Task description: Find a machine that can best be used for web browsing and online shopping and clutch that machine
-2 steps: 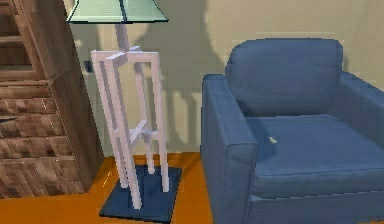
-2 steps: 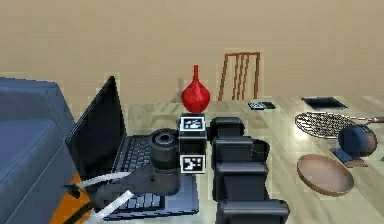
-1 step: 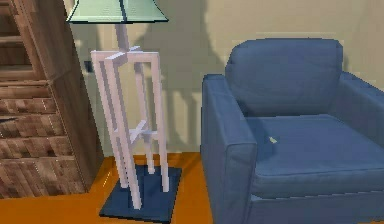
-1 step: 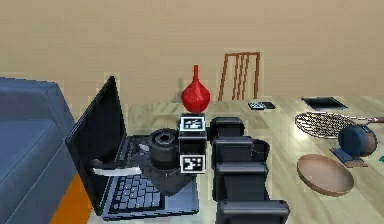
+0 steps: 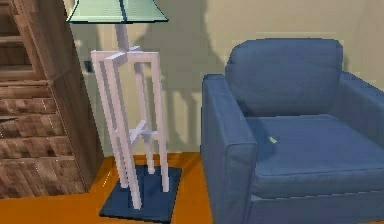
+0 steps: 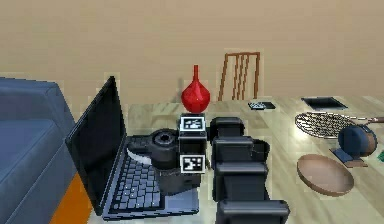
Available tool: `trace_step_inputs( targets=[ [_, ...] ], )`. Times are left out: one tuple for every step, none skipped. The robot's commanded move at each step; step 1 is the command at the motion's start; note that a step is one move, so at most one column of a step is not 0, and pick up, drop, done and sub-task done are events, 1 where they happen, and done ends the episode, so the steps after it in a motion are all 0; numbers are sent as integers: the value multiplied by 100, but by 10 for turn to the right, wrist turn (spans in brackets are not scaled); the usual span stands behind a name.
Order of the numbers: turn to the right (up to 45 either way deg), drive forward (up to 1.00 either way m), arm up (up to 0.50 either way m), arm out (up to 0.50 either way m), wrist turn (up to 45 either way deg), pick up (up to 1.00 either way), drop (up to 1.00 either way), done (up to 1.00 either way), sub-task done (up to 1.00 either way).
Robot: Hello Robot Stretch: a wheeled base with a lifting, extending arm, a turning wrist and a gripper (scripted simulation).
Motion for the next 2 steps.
trace_step_inputs(
  targets=[
    [0, 0, -30, 0, 0, 0, 0, 0, 0],
    [0, 0, 0, 0, 0, 100, 0, 0, 0]
  ],
)
